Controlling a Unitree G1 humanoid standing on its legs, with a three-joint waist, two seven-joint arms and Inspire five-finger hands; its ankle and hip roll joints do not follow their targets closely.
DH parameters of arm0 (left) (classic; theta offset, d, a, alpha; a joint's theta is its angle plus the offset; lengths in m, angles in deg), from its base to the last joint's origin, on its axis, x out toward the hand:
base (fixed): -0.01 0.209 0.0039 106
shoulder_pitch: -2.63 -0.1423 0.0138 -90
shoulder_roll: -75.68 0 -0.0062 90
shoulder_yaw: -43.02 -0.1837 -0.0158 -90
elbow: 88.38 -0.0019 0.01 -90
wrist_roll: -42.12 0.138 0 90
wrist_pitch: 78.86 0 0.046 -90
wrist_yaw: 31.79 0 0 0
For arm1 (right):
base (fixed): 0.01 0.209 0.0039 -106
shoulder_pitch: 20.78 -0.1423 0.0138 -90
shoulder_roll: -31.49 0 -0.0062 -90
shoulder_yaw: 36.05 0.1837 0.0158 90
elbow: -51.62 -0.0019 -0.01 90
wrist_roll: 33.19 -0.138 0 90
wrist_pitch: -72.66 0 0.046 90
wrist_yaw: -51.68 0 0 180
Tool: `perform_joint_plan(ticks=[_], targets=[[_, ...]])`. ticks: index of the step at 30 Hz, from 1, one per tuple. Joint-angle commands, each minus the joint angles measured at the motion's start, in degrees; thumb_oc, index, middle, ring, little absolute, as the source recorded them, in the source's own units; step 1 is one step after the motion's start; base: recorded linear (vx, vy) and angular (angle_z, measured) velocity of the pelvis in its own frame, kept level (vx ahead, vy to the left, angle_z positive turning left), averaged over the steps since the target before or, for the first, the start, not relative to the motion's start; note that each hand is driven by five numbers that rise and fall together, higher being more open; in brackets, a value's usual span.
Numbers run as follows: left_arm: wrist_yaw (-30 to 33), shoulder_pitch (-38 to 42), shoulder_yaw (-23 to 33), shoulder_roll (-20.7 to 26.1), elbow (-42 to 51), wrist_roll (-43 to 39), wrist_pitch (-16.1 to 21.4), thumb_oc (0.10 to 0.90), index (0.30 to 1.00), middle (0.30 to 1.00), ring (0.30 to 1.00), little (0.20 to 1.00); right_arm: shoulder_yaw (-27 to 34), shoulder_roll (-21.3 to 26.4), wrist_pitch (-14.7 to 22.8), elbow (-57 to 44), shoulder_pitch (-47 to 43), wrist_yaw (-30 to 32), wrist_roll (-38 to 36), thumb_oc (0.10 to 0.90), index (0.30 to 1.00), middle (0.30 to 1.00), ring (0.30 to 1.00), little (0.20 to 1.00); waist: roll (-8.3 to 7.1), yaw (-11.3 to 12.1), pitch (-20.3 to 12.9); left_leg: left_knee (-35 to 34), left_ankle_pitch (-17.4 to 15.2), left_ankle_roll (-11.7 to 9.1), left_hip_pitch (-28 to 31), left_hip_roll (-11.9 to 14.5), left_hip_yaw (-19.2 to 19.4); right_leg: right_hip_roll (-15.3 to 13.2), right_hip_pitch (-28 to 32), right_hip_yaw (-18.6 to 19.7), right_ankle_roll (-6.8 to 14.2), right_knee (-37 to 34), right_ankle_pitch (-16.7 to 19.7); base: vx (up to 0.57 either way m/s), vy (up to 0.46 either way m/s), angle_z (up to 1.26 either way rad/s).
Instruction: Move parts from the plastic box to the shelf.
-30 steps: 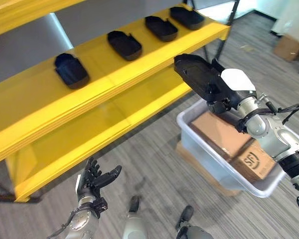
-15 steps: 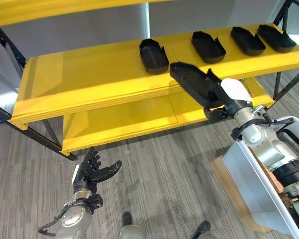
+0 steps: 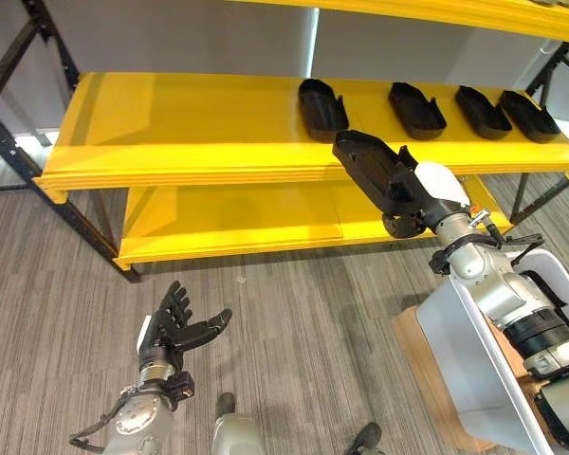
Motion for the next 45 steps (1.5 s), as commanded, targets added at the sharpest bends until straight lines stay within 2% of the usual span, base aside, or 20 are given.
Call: perform_joint_plan(ticks=[1,3,4,6,7,8,10,13,14,19,24,27,29,31,34,39,41,42,43,45], targets=[[0.0,3.4,2.4,4.0,6.4,3.3,5.5,0.9,1.0,1.0,1.0,1.0,3.6,1.2,2.3,-0.4,-11.5,5.0,1.7,0.4,0.3,0.3,0.3,0.3,0.76,0.8,-2.3,2.8,-10.3,5.6,1.3,-4.4,-0.7,-4.7,0.9,1.7,6.1,1.1,3.6,-0.06,0.265,0.31],[0.0,3.7,2.2,4.5,6.1,3.7,5.4,0.9,1.0,1.0,1.0,1.0,3.9,0.9,2.2,-0.4,-10.9,4.9,1.7,0.4,0.3,0.3,0.3,0.3,1.1,0.6,-2.3,3.0,-10.7,6.6,1.2,-5.2,-1.3,-5.4,0.7,3.7,6.1,3.3,3.8,-0.03,0.197,0.3],[0.1,3.9,1.8,4.7,6.2,4.1,5.5,0.9,1.0,1.0,1.0,1.0,4.0,1.2,2.2,-0.4,-10.5,4.9,1.8,0.4,0.3,0.3,0.3,0.3,0.75,-0.1,-2.0,2.6,-9.5,7.5,0.9,-6.6,-1.4,-6.1,-0.1,5.9,5.8,4.0,5.5,0.01,0.18,0.26],[0.2,5.4,0.6,4.8,5.7,3.7,5.6,0.9,1.0,1.0,1.0,1.0,4.9,1.9,2.1,-0.9,-8.9,4.7,1.6,0.4,0.3,0.3,0.3,0.3,0.98,-2.9,-2.2,0.6,-8.8,8.4,1.7,-8.6,-4.1,-2.4,-3.1,17.1,4.8,4.3,5.4,0.13,0.162,0.41],[0.3,6.0,0.1,4.9,5.3,3.9,5.5,0.9,1.0,1.0,1.0,1.0,5.6,2.4,1.9,-1.4,-7.7,4.5,1.4,0.4,0.3,0.3,0.3,0.3,0.86,-3.8,-2.3,-0.2,-8.2,8.5,2.1,-9.6,-5.1,-0.9,-4.0,20.3,4.6,4.1,5.0,0.14,0.103,0.91],[0.3,6.0,0.1,4.9,5.3,3.9,5.5,0.9,1.0,1.0,1.0,1.0,5.7,2.4,1.9,-1.4,-7.7,4.5,1.4,0.4,0.3,0.3,0.3,0.3,0.79,-3.8,-2.4,-0.3,-8.2,8.6,2.1,-9.7,-5.1,-0.9,-4.1,20.3,4.6,4.1,5.0,0.12,0.118,1.14],[0.1,6.9,-0.8,4.7,4.8,4.6,5.5,0.9,1.0,1.0,1.0,1.0,6.7,3.1,2.2,-1.9,-6.1,4.6,0.5,0.4,0.3,0.3,0.3,0.3,0.82,-5.3,-2.4,-2.3,-7.6,9.0,3.5,-11.0,-6.6,1.8,-4.9,21.6,3.9,4.5,3.3,0.13,0.116,0.89],[0.1,7.8,-1.6,4.6,4.6,4.9,5.2,0.9,1.0,1.0,1.0,1.0,6.4,3.3,2.7,-1.5,-7.4,4.4,-1.5,0.4,0.3,0.3,0.3,0.3,0.0,-6.7,-2.5,-5.1,-6.6,9.5,5.7,-12.2,-7.8,5.0,-6.4,21.1,3.8,4.2,2.3,0.13,0.083,0.75],[0.4,8.2,-2.2,4.2,4.6,4.7,5.0,0.9,1.0,1.0,1.0,1.0,5.8,3.2,3.0,-1.0,-8.2,4.3,-2.1,0.4,0.3,0.3,0.3,0.3,-0.01,-7.6,-1.9,-4.9,-6.8,9.9,6.5,-12.7,-8.8,7.6,-8.8,23.5,3.0,3.9,0.3,0.1,0.045,0.92],[0.5,8.2,-2.3,3.5,4.5,4.8,4.9,0.9,1.0,1.0,1.0,1.0,4.4,3.6,3.1,0.3,-10.2,3.8,-2.6,0.4,0.3,0.3,0.3,0.3,0.24,-8.7,-0.8,-3.1,-9.7,9.8,9.5,-13.3,-10.5,10.5,-12.8,26.1,2.7,2.0,-1.7,0.15,0.012,-0.12],[0.0,7.6,-2.8,2.7,3.5,4.6,4.8,0.9,1.0,1.0,1.0,1.0,5.0,4.9,3.1,0.5,-8.9,3.1,-3.0,0.4,0.3,0.3,0.3,0.3,-0.06,-10.6,-2.3,-1.6,-13.9,8.6,13.7,-12.5,-14.3,11.8,-12.3,29.0,2.4,1.1,-2.2,0.28,-0.152,0.45],[0.3,6.4,-2.3,2.6,4.1,4.7,4.6,0.9,1.0,1.0,1.0,1.0,4.9,4.7,3.0,-0.1,-8.9,2.9,-3.2,0.4,0.3,0.3,0.3,0.3,0.43,-10.8,-3.3,-2.2,-14.3,8.3,15.7,-11.4,-14.5,12.4,-11.7,28.8,2.1,2.7,-2.9,0.23,-0.155,0.56],[0.3,5.1,-2.4,2.1,4.2,4.3,4.0,0.9,1.0,1.0,1.0,1.0,4.7,4.6,3.2,-0.5,-8.6,2.9,-3.6,0.4,0.3,0.3,0.3,0.3,1.75,-11.2,-4.9,-4.4,-14.0,7.6,18.3,-9.0,-15.4,13.5,-11.6,28.1,0.8,5.3,-5.5,0.3,-0.2,0.12],[0.4,4.9,-2.4,1.9,4.3,4.3,3.9,0.9,1.0,1.0,1.0,1.0,4.5,4.8,3.2,-0.9,-8.7,2.8,-3.6,0.4,0.3,0.3,0.3,0.3,2.16,-11.4,-5.3,-4.8,-13.7,7.4,18.7,-8.4,-15.4,13.8,-11.7,27.9,0.6,6.3,-6.3,0.18,-0.107,-0.05],[0.4,5.2,-2.9,2.1,4.2,4.0,3.8,0.9,1.0,1.0,1.0,1.0,4.8,5.7,3.3,-1.2,-8.8,2.8,-3.7,0.4,0.3,0.3,0.3,0.3,3.42,-12.2,-6.1,-6.6,-11.7,6.6,20.2,-6.3,-16.3,14.6,-13.2,27.8,-0.2,10.6,-9.3,0.13,-0.074,0.0],[0.7,6.1,-3.5,2.3,4.5,3.8,4.0,0.9,1.0,1.0,1.0,1.0,4.1,7.1,3.4,-1.6,-10.2,2.9,-3.7,0.4,0.3,0.3,0.3,0.3,4.13,-12.9,-7.0,-8.0,-9.4,5.6,21.2,-4.1,-17.3,15.5,-14.2,28.4,-1.0,15.2,-12.6,0.16,-0.108,0.17],[0.8,7.0,-4.3,1.7,5.0,3.4,4.1,0.9,1.0,1.0,1.0,1.0,3.0,7.7,3.8,-1.5,-11.7,3.2,-4.0,0.4,0.3,0.3,0.3,0.3,4.08,-13.2,-7.8,-7.0,-5.9,4.7,21.8,-1.9,-17.9,16.9,-14.2,28.3,-2.3,17.3,-15.1,0.21,-0.176,0.22],[0.8,7.0,-4.3,1.7,5.0,3.4,4.1,0.9,1.0,1.0,1.0,1.0,2.9,7.7,3.8,-1.5,-11.8,3.2,-4.0,0.4,0.3,0.3,0.3,0.3,4.15,-13.2,-7.8,-7.0,-5.9,4.6,21.8,-1.8,-17.9,17.0,-14.2,28.3,-2.3,17.3,-15.1,0.17,-0.149,0.11],[0.7,7.0,-4.4,1.4,5.1,3.1,4.2,0.9,1.0,1.0,1.0,1.0,2.5,7.9,3.8,-1.4,-12.2,3.3,-4.2,0.4,0.3,0.3,0.3,0.3,4.19,-13.2,-8.1,-5.8,-3.9,4.3,21.4,-1.5,-18.1,17.5,-13.7,28.2,-2.8,16.8,-15.6,0.1,-0.087,0.11],[0.6,6.8,-4.5,0.9,5.2,2.5,4.3,0.9,1.0,1.0,1.0,1.0,2.0,7.9,4.0,-1.3,-12.9,3.3,-4.7,0.4,0.3,0.3,0.3,0.3,3.74,-12.6,-8.1,1.9,3.7,3.8,18.0,-1.4,-17.9,18.8,-10.9,28.5,-4.3,14.7,-16.3,0.13,-0.164,0.03]])
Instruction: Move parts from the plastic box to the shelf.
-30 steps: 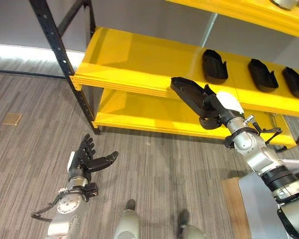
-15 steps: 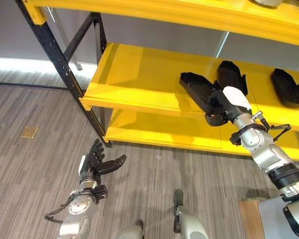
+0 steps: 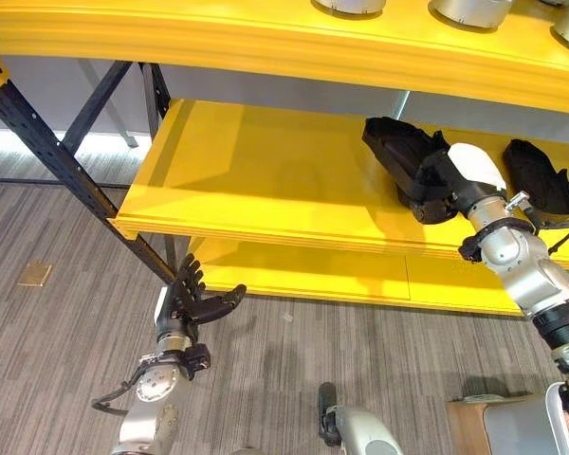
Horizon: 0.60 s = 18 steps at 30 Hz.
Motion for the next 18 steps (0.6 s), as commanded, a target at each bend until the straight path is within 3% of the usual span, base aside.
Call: perform_joint_plan(ticks=[1,2,3,5,6,7,8,9,10,11,12,13,18], targets=[[-0.6,-2.1,-1.7,3.3,6.5,-1.4,5.2,0.9,1.0,1.0,1.0,1.0,-0.6,0.8,3.8,-2.7,-11.3,5.6,-2.4,0.4,0.3,0.3,0.3,0.3,-2.93,2.7,-8.4,20.8,15.4,1.6,-7.7,0.3,-0.4,-2.4,2.6,4.3,3.8,-5.7,-0.2,0.08,-0.247,-0.12],[-0.6,-1.9,-1.7,3.5,6.6,-1.6,5.3,0.9,1.0,1.0,1.0,1.0,-1.3,0.9,3.9,-2.8,-12.3,5.9,-2.8,0.4,0.3,0.3,0.3,0.3,-4.51,4.3,-6.8,27.0,16.1,2.4,-11.3,-3.1,-1.6,-2.7,4.2,4.7,2.8,-7.2,0.5,0.01,-0.218,-0.18],[-0.5,-1.8,-1.6,3.5,6.7,-1.7,5.2,0.9,1.0,1.0,1.0,1.0,-1.4,0.8,3.8,-2.8,-12.8,6.0,-3.0,0.4,0.3,0.3,0.3,0.3,-4.99,4.8,-5.5,30.9,14.3,3.4,-14.5,-4.7,-1.2,-3.0,5.2,4.5,2.6,-8.0,0.5,-0.03,-0.189,-0.27],[-0.5,-2.1,-1.5,3.2,7.1,-2.8,5.3,0.9,1.0,1.0,1.0,1.0,-1.4,1.8,3.7,-2.0,-13.4,6.5,-3.2,0.4,0.3,0.3,0.3,0.3,-6.17,5.8,-3.7,27.0,11.1,3.9,-20.7,-2.9,3.2,-4.4,6.7,3.7,3.1,-8.6,0.5,0.03,-0.097,-0.19],[-0.5,-2.1,-1.5,3.2,7.1,-2.8,5.3,0.9,1.0,1.0,1.0,1.0,-1.5,1.9,3.7,-1.9,-13.4,6.5,-3.2,0.4,0.3,0.3,0.3,0.3,-6.11,6.3,-3.7,26.8,10.8,3.9,-20.3,-2.7,3.6,-4.2,6.9,4.1,3.1,-8.6,0.4,0.19,0.012,0.11],[-1.1,-2.8,-1.1,3.2,7.3,-3.1,5.4,0.9,1.0,1.0,1.0,1.0,-0.6,3.5,3.8,-1.6,-12.7,6.7,-3.5,0.4,0.3,0.3,0.3,0.3,-6.31,6.7,-3.7,16.7,11.1,2.4,-20.4,2.3,5.8,-4.6,8.2,4.0,4.1,-9.0,-0.5,0.26,0.12,0.23],[-0.8,-2.9,-1.2,3.7,7.2,-2.6,5.6,0.9,1.0,1.0,1.0,1.0,-0.4,3.6,3.9,-1.3,-12.5,7.0,-3.5,0.4,0.3,0.3,0.3,0.3,-5.61,6.9,-4.2,6.5,13.7,0.8,-21.2,5.0,6.3,-4.8,8.7,3.8,4.8,-8.8,-1.8,0.3,0.171,-0.06],[-0.8,-3.0,-1.2,3.8,7.2,-2.7,5.7,0.9,1.0,1.0,1.0,1.0,-0.2,3.6,3.8,-1.2,-12.2,7.2,-3.7,0.4,0.3,0.3,0.3,0.3,-5.16,7.1,-4.4,3.4,14.7,0.1,-20.6,5.9,5.8,-4.8,9.2,4.3,5.1,-8.4,-2.2,0.24,0.215,0.17],[-0.8,-3.0,-1.3,3.7,7.0,-2.4,5.7,0.9,1.0,1.0,1.0,1.0,-0.1,3.7,3.8,-1.2,-11.8,7.2,-3.5,0.4,0.3,0.3,0.3,0.3,-4.31,7.3,-4.5,-1.3,18.5,-1.0,-21.1,7.5,6.3,-4.8,10.6,4.5,5.2,-8.4,-3.4,0.22,0.214,0.12],[-0.6,-3.1,-1.1,3.5,6.9,-2.2,5.7,0.9,1.0,1.0,1.0,1.0,0.3,3.8,3.9,-1.7,-11.1,7.3,-3.1,0.4,0.3,0.3,0.3,0.3,-3.77,7.2,-4.8,-2.8,20.0,-1.6,-21.6,8.6,7.3,-5.3,11.7,4.3,5.8,-8.4,-3.9,0.16,0.158,0.12],[-0.6,-3.1,-1.2,3.6,6.9,-2.2,5.7,0.9,1.0,1.0,1.0,1.0,0.4,3.8,3.8,-1.9,-10.8,7.3,-3.1,0.4,0.3,0.3,0.3,0.3,-3.81,7.3,-4.8,-3.3,20.2,-1.6,-21.2,8.7,7.4,-5.3,11.9,4.4,5.7,-8.5,-3.9,0.22,0.235,-0.18],[-0.9,-4.0,-0.7,3.0,6.3,-2.1,5.8,0.9,1.0,1.0,1.0,1.0,0.5,2.9,3.9,-2.5,-9.7,6.2,-1.7,0.4,0.3,0.3,0.3,0.3,-2.91,7.5,-5.6,-3.1,16.7,-1.4,-18.1,7.3,5.8,-6.1,12.7,5.1,6.4,-8.0,-4.3,0.2,0.235,-0.19],[-1.5,-4.0,-1.1,3.5,6.5,-1.9,5.5,0.9,1.0,1.0,1.0,1.0,3.1,0.6,3.0,-4.0,-6.5,5.6,-1.0,0.4,0.3,0.3,0.3,0.3,-3.2,7.6,-7.0,-0.7,12.4,-0.6,-17.3,3.8,8.9,-10.3,15.0,5.2,8.6,-12.3,-1.3,0.15,0.24,-0.42]])
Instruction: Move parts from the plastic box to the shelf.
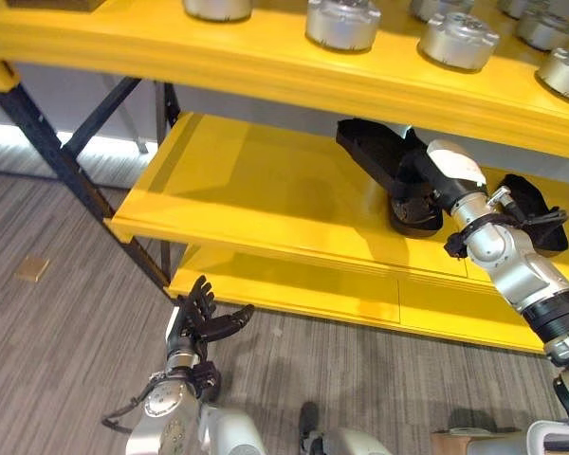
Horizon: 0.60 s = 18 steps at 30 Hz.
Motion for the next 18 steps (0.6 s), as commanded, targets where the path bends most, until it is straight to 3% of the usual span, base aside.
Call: perform_joint_plan(ticks=[1,7,18], targets=[[-0.4,-0.6,1.6,4.1,8.0,0.4,5.4,0.9,1.0,1.0,1.0,1.0,6.2,0.2,1.5,-2.1,-6.8,5.0,1.5,0.4,0.3,0.3,0.3,0.3,-3.91,2.6,-6.5,2.1,-1.6,0.8,0.4,-2.7,2.3,-15.1,4.6,1.3,10.5,0.3,-3.9,0.06,0.202,-0.17],[0.1,-0.1,2.1,4.9,8.2,0.5,5.3,0.9,1.0,1.0,1.0,1.0,5.6,-0.7,1.2,-2.5,-7.8,4.4,2.0,0.4,0.3,0.3,0.3,0.3,-5.36,3.2,-6.4,8.3,-6.1,1.9,-1.2,-4.8,4.1,-17.6,4.4,1.8,11.8,-0.9,-2.4,0.03,0.12,-0.14],[0.2,0.7,1.7,4.8,8.4,0.4,5.0,0.9,1.0,1.0,1.0,1.0,3.6,-0.7,0.4,1.1,-10.6,3.8,2.1,0.4,0.3,0.3,0.3,0.3,-6.41,2.8,-7.3,11.5,-9.3,3.1,-1.1,-5.8,5.0,-19.0,4.5,2.9,12.8,-1.4,-0.7,0.04,0.058,-0.03]])
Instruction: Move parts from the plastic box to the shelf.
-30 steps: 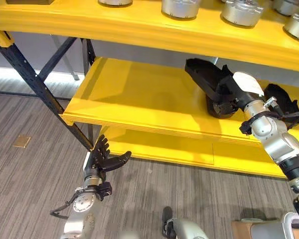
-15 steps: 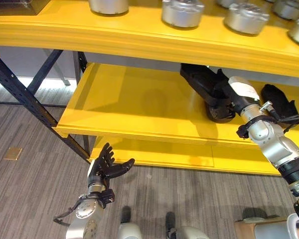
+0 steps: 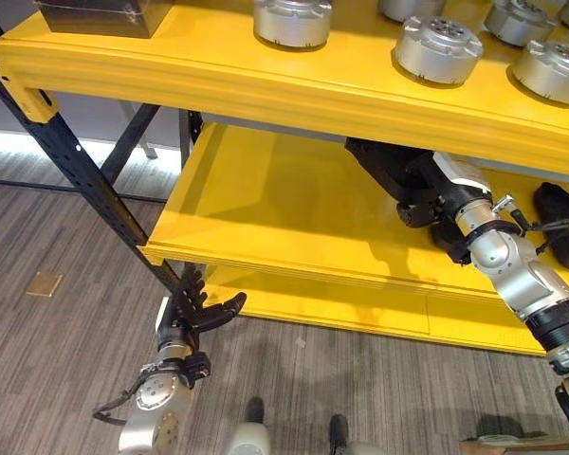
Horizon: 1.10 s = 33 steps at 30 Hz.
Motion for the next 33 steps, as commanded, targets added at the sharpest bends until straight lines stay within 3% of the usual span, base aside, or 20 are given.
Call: perform_joint_plan(ticks=[1,10,22,33], targets=[[-0.8,-0.5,-1.0,4.4,7.4,0.4,5.0,0.9,1.0,1.0,1.0,1.0,2.0,0.3,1.8,1.5,-11.6,4.3,1.9,0.4,0.3,0.3,0.3,0.3,-2.9,-0.9,-7.5,11.2,-8.4,-1.2,-6.0,4.0,-0.9,-9.3,0.7,-0.6,5.7,2.1,-0.6,0.02,0.022,-0.12],[-0.1,0.3,-1.3,4.2,6.6,0.0,5.4,0.9,1.0,1.0,1.0,1.0,-0.6,-1.6,0.8,9.8,-17.0,5.1,-0.1,0.4,0.3,0.3,0.3,0.3,-3.1,-0.8,-7.6,10.8,-8.5,-1.2,-5.8,3.9,-0.8,-9.4,0.4,-0.5,5.9,1.8,-0.4,0.0,0.007,-0.03],[1.1,-0.4,-0.8,3.8,5.7,-0.5,5.7,0.9,1.0,1.0,1.0,1.0,0.5,-12.3,-1.0,24.0,-20.1,7.3,-7.2,0.4,0.3,0.3,0.3,0.3,-2.79,0.6,-7.4,9.2,-7.4,-1.4,-5.9,4.0,-1.9,-9.0,0.5,-2.0,5.5,1.5,-0.5,0.0,0.0,0.0],[1.7,-1.2,-0.6,3.8,6.2,-0.3,5.2,0.9,1.0,1.0,1.0,1.0,0.8,-17.5,-1.4,24.7,-21.1,8.4,-8.7,0.4,0.3,0.3,0.3,0.3,-3.05,1.9,-6.8,8.3,-6.6,-1.4,-6.6,3.8,-3.0,-8.9,0.5,-3.7,5.4,1.6,-0.6,-0.01,-0.006,0.08]])
